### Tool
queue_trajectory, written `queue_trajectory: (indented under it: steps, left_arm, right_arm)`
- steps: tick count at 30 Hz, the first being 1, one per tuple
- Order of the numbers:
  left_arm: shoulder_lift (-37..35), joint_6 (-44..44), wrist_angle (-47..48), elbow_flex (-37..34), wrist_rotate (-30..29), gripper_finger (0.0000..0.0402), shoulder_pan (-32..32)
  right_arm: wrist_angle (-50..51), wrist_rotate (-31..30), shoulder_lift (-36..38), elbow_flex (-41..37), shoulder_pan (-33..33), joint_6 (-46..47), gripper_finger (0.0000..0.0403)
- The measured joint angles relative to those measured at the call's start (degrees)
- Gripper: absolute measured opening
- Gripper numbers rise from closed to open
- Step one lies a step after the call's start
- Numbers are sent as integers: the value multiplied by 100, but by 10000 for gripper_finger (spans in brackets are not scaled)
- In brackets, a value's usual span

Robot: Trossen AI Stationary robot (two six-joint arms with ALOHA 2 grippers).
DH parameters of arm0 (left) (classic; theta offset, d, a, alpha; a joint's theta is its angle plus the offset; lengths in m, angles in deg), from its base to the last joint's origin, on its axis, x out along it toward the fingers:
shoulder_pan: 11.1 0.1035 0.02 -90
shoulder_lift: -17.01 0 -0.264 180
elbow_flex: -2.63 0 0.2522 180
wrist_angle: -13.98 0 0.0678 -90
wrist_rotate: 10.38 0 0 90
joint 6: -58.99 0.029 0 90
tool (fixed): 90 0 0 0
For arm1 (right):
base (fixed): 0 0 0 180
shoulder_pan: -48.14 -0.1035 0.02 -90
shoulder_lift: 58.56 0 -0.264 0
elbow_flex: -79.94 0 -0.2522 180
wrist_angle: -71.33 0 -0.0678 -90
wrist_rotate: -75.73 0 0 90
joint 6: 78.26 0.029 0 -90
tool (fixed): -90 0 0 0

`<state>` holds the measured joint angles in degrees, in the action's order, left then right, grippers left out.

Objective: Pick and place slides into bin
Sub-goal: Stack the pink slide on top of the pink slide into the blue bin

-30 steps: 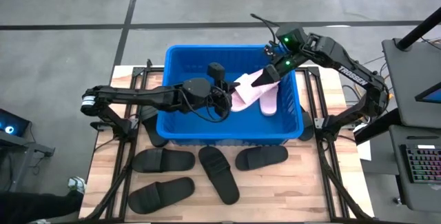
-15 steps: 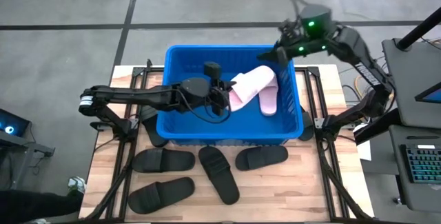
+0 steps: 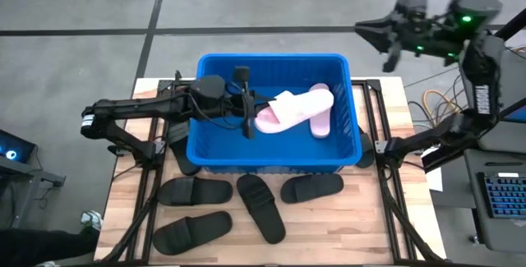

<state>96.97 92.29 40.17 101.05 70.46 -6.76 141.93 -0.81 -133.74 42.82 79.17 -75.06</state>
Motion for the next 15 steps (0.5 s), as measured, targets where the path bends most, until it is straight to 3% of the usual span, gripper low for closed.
queue_trajectory:
  steps: [15]
  left_arm:
    - [-23,-1062,-576,-39,2812,0,994]
  right_arm:
    - [840,327,380,-142,-4,-868,60]
